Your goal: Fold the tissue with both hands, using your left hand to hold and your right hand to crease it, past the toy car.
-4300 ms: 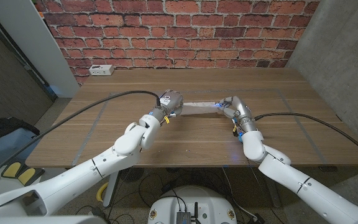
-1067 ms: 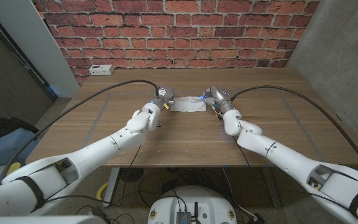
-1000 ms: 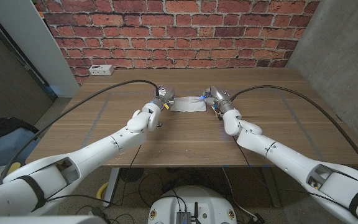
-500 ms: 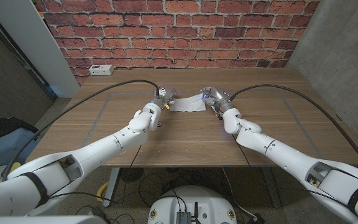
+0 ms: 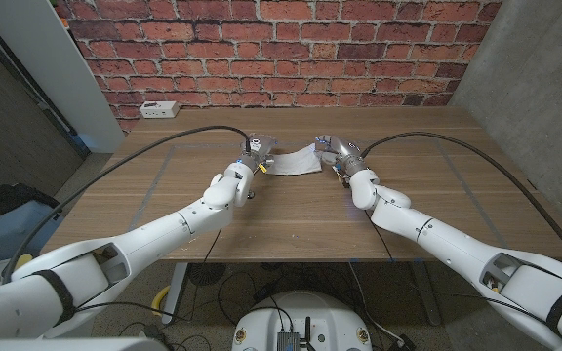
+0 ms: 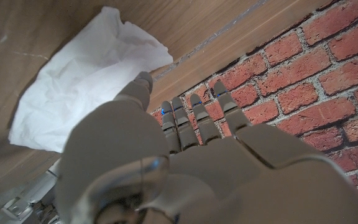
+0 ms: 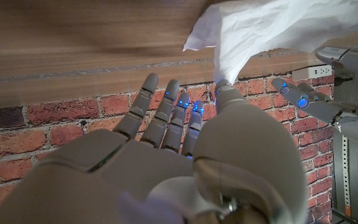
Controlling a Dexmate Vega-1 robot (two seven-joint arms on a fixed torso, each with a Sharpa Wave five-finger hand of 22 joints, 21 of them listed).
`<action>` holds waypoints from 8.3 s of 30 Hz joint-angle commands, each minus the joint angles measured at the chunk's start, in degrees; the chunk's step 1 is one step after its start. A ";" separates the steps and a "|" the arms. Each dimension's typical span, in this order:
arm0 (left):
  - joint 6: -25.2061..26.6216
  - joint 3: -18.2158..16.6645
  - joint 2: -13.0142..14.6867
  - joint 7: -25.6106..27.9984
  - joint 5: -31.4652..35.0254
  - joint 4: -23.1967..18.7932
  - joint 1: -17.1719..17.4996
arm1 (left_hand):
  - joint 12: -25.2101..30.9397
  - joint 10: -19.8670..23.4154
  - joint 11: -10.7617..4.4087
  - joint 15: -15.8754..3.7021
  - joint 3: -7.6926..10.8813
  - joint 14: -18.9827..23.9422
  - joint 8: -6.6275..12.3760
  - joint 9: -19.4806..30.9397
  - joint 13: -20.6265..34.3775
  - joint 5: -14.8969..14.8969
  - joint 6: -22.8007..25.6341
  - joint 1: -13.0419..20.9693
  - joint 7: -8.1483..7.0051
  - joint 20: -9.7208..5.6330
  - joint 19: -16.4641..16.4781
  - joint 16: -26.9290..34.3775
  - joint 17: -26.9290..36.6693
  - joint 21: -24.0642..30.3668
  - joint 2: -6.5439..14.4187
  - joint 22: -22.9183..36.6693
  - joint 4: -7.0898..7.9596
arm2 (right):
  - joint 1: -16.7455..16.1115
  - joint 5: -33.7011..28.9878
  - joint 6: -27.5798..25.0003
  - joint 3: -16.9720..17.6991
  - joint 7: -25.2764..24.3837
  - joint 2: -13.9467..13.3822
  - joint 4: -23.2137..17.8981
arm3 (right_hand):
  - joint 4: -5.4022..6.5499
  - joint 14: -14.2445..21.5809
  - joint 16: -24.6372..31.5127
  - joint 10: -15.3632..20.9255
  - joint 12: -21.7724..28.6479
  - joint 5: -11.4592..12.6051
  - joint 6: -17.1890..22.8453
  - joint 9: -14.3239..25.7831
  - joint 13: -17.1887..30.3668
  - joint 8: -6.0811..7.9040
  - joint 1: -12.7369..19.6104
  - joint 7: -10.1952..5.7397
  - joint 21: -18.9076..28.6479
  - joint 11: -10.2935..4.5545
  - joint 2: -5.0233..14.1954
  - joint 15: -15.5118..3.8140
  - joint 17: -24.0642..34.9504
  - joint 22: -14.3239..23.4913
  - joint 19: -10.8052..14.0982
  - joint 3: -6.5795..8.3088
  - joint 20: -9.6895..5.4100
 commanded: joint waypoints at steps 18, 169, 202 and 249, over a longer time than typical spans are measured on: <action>-0.77 -1.92 2.93 -2.01 -0.77 -6.01 2.86 | 1.73 3.04 -0.69 -0.79 -1.74 0.52 2.36 -0.24 0.05 -0.41 5.27 -2.99 -0.74 0.10 -0.66 0.65 0.34 0.52 -0.05 0.19 1.30 | -2.54 -3.43 0.27 1.43 -1.11 -4.91 -8.36 | 3.30 2.67 -4.10 5.43 -1.34 1.94 7.04 0.11 -2.70 2.83 -4.09 0.49 1.47 1.58 1.77 -5.75 -3.62 -0.24 2.18 1.46 -0.15; -7.87 1.93 6.98 -17.74 65.53 -8.81 3.66 | 2.68 23.58 -8.91 -9.11 1.39 6.45 3.29 -0.48 -1.78 3.85 49.82 2.52 4.05 -7.57 1.63 0.07 -0.54 0.57 -4.83 -0.61 -1.85 | -6.62 -16.19 -9.64 -0.85 16.64 -10.58 -24.07 | -6.45 4.37 -1.76 14.86 1.18 -0.10 21.50 -0.13 -3.70 1.40 -3.47 -0.39 -5.35 1.06 -0.26 -7.18 -0.87 -0.53 -3.29 8.47 2.95; -31.02 5.43 16.65 -3.00 62.06 -17.45 -4.79 | 0.72 19.72 -9.26 -10.03 2.48 4.63 0.75 -0.05 -1.38 5.12 45.95 -0.77 -2.78 -8.25 0.92 -0.74 -0.41 2.21 -4.66 0.50 -0.93 | -9.35 -25.79 -26.31 -1.40 3.23 -3.92 -20.45 | -5.64 -18.24 -14.05 -11.26 -7.59 -0.56 3.08 0.31 -6.35 -0.94 -0.88 -2.97 -9.14 -1.31 1.25 -4.18 -5.38 -0.68 -8.71 9.52 1.71; -4.94 -4.05 -1.21 -18.02 28.04 -7.51 3.81 | 2.10 20.43 -6.05 -7.01 3.27 9.15 8.05 7.84 1.34 0.67 42.95 -2.73 6.31 -6.45 6.01 0.12 -0.44 10.53 0.16 3.02 -0.15 | -10.31 -9.35 -15.66 4.42 8.13 -12.39 -27.25 | -3.82 -13.18 -12.62 -3.82 -4.43 -0.73 8.20 0.18 -7.40 1.08 -4.36 -0.08 -10.44 0.63 -1.30 -1.92 -7.56 -0.74 -7.50 6.40 4.25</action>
